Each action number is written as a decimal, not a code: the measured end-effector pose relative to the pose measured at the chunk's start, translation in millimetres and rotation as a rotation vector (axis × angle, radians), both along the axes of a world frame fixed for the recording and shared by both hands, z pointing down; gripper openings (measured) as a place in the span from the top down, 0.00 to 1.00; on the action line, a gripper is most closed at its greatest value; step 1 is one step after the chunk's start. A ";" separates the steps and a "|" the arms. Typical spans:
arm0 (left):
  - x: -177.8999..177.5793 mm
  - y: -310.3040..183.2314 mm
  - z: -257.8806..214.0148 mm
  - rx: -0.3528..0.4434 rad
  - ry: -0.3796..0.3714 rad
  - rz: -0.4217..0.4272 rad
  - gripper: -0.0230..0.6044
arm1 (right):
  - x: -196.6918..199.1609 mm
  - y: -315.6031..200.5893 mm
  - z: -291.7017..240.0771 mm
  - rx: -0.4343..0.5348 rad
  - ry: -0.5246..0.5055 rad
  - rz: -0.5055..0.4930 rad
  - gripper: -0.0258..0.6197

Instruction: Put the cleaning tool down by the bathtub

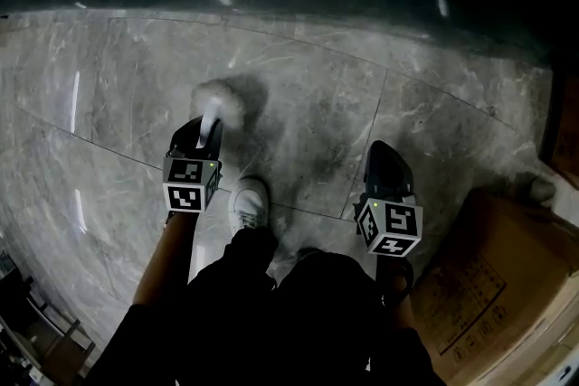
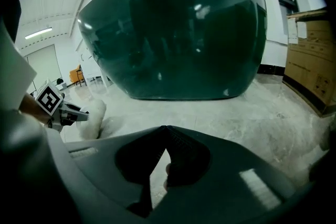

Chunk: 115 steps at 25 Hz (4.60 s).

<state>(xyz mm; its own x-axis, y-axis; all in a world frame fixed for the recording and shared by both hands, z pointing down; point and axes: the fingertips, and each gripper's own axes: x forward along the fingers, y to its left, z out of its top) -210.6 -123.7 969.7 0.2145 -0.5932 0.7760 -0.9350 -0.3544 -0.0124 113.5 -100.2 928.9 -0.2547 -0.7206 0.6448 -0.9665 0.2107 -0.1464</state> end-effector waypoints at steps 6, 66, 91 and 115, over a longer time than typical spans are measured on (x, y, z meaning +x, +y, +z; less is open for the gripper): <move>7.8 -14.0 9.8 0.036 -0.001 0.023 0.82 | -1.7 0.1 20.3 -0.007 -0.002 -0.019 0.94; 21.8 -38.3 -13.9 0.179 0.049 0.101 0.56 | 22.7 11.2 15.8 0.048 0.006 0.062 0.94; 42.5 -24.6 -124.6 0.186 0.048 0.173 0.89 | 7.5 8.6 -105.9 0.051 -0.007 0.070 0.94; 50.2 -3.8 -359.9 0.158 0.085 0.200 0.96 | -20.5 6.2 -350.8 0.049 -0.014 0.018 0.94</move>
<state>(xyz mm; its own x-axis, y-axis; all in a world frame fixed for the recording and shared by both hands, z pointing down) -160.4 -127.5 609.8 0.3996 -0.6448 0.6516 -0.8469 -0.5318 -0.0068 93.1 -93.9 578.2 -0.2499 -0.7558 0.6053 -0.9682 0.2004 -0.1495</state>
